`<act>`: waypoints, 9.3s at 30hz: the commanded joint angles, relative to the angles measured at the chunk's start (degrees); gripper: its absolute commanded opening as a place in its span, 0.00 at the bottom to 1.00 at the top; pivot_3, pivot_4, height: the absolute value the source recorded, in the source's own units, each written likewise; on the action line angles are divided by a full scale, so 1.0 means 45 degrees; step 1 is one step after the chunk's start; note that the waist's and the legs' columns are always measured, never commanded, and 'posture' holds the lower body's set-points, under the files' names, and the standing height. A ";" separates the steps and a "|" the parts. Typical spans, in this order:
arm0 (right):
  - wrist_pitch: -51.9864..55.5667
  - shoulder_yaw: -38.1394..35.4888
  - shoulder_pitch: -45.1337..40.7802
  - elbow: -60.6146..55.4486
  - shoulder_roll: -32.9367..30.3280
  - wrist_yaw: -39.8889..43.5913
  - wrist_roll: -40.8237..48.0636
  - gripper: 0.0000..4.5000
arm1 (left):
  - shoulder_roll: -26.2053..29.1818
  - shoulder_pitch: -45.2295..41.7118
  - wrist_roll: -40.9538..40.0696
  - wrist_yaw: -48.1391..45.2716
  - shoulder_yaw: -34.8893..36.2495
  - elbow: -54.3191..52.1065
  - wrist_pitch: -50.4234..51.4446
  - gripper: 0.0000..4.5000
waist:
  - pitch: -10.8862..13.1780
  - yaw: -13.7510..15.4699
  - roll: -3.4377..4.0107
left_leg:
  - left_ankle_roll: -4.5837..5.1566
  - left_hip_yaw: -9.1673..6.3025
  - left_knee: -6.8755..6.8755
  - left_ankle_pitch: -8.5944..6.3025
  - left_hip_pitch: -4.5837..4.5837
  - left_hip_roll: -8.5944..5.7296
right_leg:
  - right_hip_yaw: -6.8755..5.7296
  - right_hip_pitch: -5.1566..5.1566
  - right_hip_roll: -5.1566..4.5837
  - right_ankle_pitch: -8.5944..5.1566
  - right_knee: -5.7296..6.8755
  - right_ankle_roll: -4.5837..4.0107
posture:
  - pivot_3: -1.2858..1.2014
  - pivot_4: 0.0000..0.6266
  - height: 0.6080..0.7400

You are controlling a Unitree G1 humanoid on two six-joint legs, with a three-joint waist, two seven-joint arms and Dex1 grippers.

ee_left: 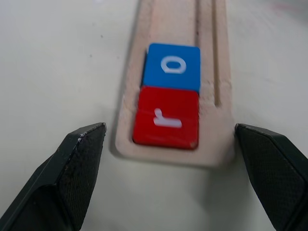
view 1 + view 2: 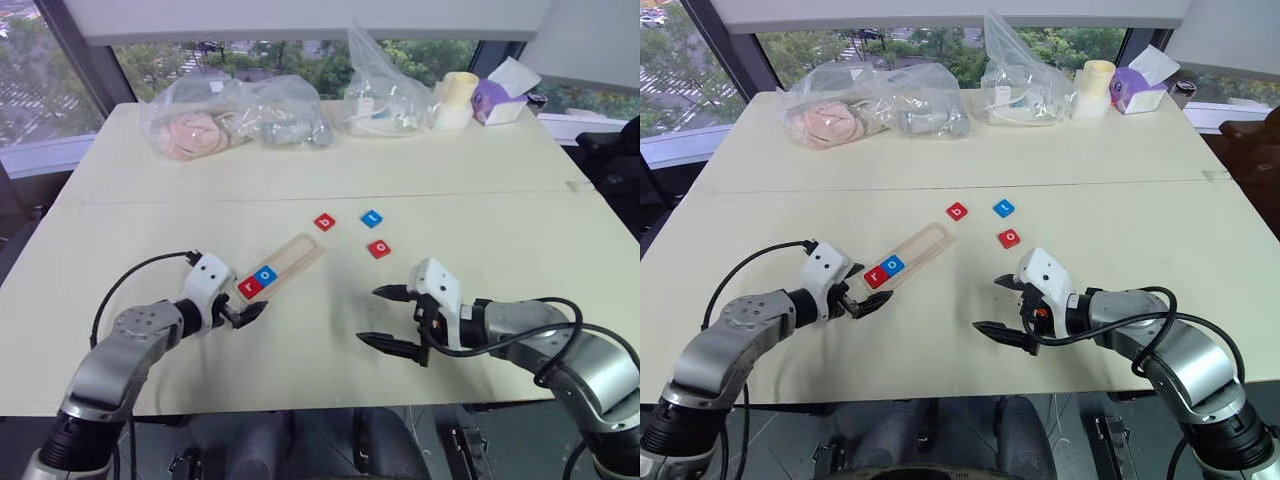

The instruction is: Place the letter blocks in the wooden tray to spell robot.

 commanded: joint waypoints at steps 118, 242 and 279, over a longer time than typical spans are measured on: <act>0.7001 -0.4072 -0.0954 -0.1666 1.1759 -1.0895 -0.6880 0.26 | -0.0541 -0.3945 -0.3955 -0.3237 0.0016 0.0385 -0.0501 1.00 | 0.0040 -0.0361 0.0034 | 0.0148 0.0051 0.0122 -0.0091 -0.0041 0.0020 | 0.0041 -0.0022 0.0052 0.0009 0.0047 0.0042 | 0.52 0.24 1.00; -0.5035 0.3795 -0.6134 0.8844 0.4887 0.5140 -0.5866 1.00 | 0.3787 0.1300 -0.3790 -0.4489 0.2481 -0.1755 -0.0704 1.00 | 0.0100 -0.0384 -0.0011 | 0.0127 0.0181 0.0152 -0.0145 -0.0026 0.0128 | 0.0068 -0.0047 0.0111 0.0025 0.0047 0.0024 | 0.52 0.24 1.00; 0.1222 0.0009 -0.4918 0.6594 0.6341 -0.4895 -0.5799 1.00 | 0.2240 -0.2798 -0.4521 -0.3516 0.1240 -0.1129 -0.0205 1.00 | 0.0097 -0.0412 -0.0016 | 0.0130 0.0189 0.0163 -0.0141 -0.0020 0.0120 | 0.0077 -0.0044 0.0123 0.0026 0.0077 0.0027 | 0.52 0.24 1.00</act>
